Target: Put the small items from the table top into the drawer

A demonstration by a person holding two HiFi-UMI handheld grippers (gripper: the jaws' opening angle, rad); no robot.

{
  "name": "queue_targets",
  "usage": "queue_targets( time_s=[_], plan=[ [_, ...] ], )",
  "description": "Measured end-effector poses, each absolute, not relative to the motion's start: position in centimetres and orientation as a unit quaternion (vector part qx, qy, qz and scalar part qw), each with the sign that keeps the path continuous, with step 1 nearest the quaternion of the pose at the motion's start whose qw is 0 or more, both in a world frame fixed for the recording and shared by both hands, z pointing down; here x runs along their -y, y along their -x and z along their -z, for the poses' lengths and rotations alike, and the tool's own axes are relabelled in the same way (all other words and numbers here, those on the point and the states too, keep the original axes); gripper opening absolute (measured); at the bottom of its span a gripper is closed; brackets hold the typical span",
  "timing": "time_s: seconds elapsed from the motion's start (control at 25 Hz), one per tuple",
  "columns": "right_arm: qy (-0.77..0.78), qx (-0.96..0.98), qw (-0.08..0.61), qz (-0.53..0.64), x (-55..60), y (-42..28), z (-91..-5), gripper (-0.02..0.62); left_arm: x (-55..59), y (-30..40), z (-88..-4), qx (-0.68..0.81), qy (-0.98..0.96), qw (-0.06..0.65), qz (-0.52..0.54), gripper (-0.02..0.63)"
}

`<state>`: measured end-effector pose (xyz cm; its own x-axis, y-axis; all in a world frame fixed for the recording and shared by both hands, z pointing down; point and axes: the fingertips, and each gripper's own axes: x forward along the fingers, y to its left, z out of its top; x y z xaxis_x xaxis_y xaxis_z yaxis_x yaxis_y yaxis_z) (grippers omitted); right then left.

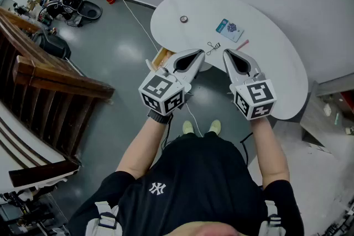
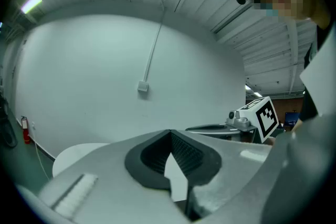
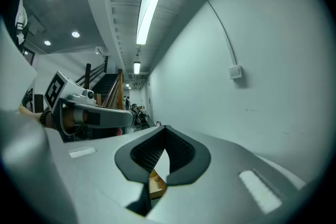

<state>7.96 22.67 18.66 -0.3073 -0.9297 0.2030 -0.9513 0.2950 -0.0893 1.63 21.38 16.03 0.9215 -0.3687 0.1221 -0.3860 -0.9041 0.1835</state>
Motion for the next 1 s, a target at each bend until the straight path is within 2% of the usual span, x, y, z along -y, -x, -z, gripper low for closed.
queue_targets(
  time_s=[0.44, 1.0],
  plan=[
    [-0.581, 0.806, 0.051, -0.098, -23.6, -9.6, -18.7, 0.023, -22.5, -3.5, -16.9, 0.199, -0.973, 0.102, -0.059, 0.0],
    [-0.564, 0.815, -0.008, -0.133, -23.8, -13.8, -19.7, 0.026, -22.7, -5.4, -20.6, 0.207, -0.968, 0.113, -0.085, 0.0]
  ],
)
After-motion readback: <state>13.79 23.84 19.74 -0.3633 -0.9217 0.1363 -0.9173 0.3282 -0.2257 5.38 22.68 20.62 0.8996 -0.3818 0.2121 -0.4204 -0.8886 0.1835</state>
